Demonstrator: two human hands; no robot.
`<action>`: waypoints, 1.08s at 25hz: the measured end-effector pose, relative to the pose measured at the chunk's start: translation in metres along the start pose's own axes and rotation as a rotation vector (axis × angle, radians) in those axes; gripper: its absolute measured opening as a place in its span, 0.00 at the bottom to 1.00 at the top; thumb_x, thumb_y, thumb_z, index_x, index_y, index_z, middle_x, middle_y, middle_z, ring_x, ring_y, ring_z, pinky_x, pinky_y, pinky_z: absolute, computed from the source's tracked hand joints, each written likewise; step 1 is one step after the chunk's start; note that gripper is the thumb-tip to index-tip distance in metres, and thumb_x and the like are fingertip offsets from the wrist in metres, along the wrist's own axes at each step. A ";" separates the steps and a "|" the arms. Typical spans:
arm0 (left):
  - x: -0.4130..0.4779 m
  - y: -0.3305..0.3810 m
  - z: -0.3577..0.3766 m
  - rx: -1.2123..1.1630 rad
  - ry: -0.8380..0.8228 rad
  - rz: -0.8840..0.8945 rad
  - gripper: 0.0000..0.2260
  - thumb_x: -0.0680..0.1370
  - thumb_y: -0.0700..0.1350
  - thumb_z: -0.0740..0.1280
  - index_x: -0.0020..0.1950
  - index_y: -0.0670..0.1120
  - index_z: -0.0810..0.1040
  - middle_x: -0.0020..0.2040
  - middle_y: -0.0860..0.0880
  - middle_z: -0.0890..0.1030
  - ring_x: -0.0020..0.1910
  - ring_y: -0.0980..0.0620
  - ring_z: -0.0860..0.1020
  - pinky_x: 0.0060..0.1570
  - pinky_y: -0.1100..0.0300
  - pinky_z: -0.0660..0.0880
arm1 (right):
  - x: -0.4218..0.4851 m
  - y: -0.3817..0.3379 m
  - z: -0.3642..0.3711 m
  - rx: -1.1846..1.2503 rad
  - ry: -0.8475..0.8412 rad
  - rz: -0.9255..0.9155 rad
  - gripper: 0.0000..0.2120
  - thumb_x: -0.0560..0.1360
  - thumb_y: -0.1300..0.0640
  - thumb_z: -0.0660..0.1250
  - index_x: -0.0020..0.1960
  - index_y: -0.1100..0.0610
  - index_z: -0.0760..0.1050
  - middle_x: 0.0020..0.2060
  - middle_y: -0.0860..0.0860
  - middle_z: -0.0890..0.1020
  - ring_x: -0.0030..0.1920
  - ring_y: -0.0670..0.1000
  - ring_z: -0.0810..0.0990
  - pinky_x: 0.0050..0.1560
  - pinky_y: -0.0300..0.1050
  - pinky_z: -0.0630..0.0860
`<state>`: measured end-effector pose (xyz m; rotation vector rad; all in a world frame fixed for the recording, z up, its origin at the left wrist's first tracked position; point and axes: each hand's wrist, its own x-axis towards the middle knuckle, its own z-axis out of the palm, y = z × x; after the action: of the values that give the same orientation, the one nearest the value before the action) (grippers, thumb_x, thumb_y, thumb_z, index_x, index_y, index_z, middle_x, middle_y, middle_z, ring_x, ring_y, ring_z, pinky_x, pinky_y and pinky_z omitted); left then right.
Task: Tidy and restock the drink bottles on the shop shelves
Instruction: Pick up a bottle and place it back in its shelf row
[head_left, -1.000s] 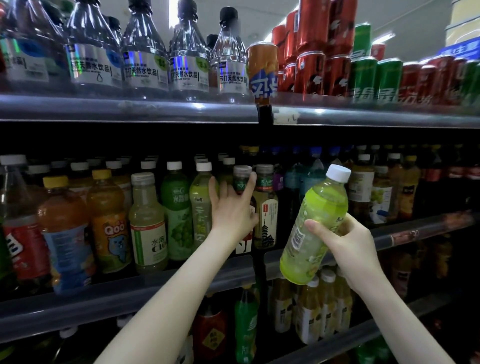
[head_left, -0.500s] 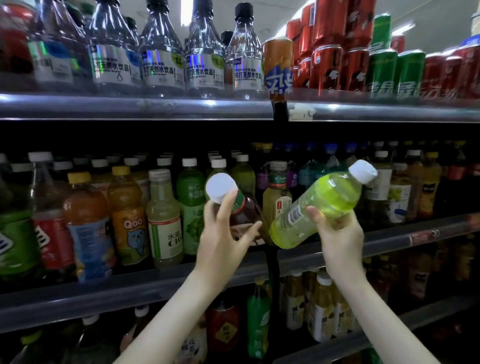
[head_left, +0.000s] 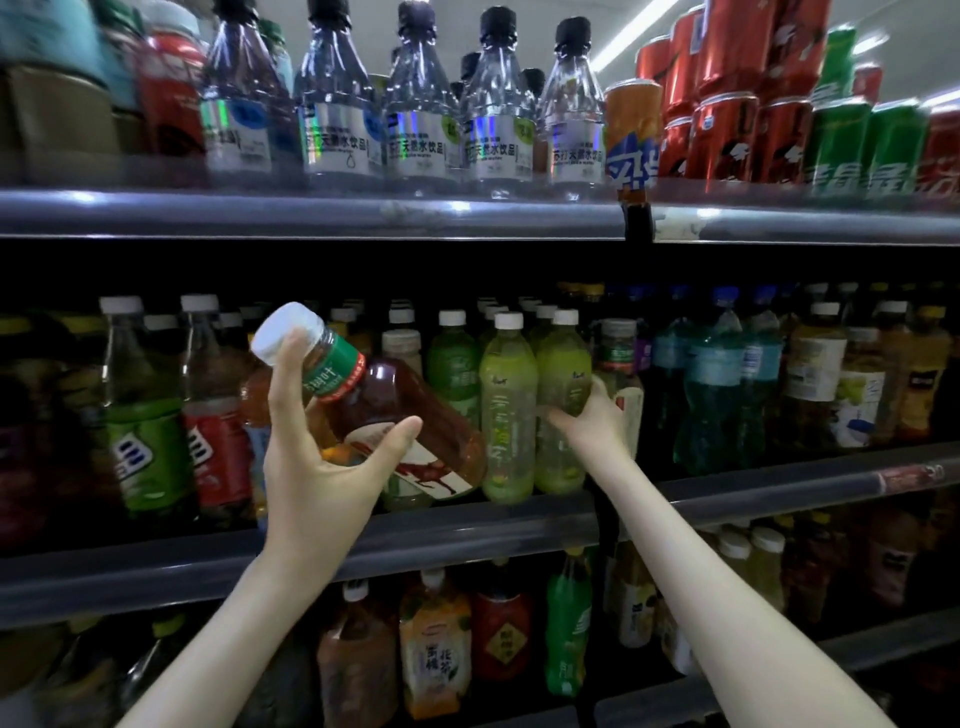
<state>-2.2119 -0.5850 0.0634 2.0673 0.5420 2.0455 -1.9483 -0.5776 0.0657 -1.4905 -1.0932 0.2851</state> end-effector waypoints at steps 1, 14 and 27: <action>-0.002 -0.002 -0.007 0.015 -0.004 -0.020 0.40 0.70 0.52 0.74 0.74 0.61 0.52 0.72 0.43 0.63 0.68 0.41 0.69 0.59 0.42 0.74 | -0.001 -0.001 0.003 -0.054 -0.013 0.010 0.29 0.74 0.55 0.71 0.70 0.55 0.63 0.58 0.53 0.77 0.61 0.55 0.75 0.54 0.43 0.70; -0.119 0.014 -0.105 0.058 -0.364 -0.643 0.42 0.70 0.45 0.75 0.69 0.75 0.53 0.61 0.62 0.72 0.60 0.59 0.75 0.61 0.54 0.74 | -0.236 0.004 0.114 0.032 -0.783 -0.178 0.48 0.68 0.57 0.76 0.73 0.31 0.49 0.67 0.31 0.68 0.66 0.32 0.67 0.67 0.41 0.69; -0.281 0.035 -0.402 0.107 -0.220 -1.315 0.41 0.68 0.51 0.74 0.70 0.75 0.53 0.56 0.53 0.82 0.55 0.53 0.81 0.60 0.50 0.75 | -0.452 -0.036 0.340 0.578 -1.245 0.374 0.35 0.72 0.62 0.73 0.71 0.45 0.61 0.60 0.53 0.80 0.57 0.54 0.81 0.54 0.54 0.79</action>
<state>-2.6016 -0.7739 -0.1689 1.2458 1.4469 0.9889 -2.4472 -0.7019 -0.1741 -0.8862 -1.4466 1.7940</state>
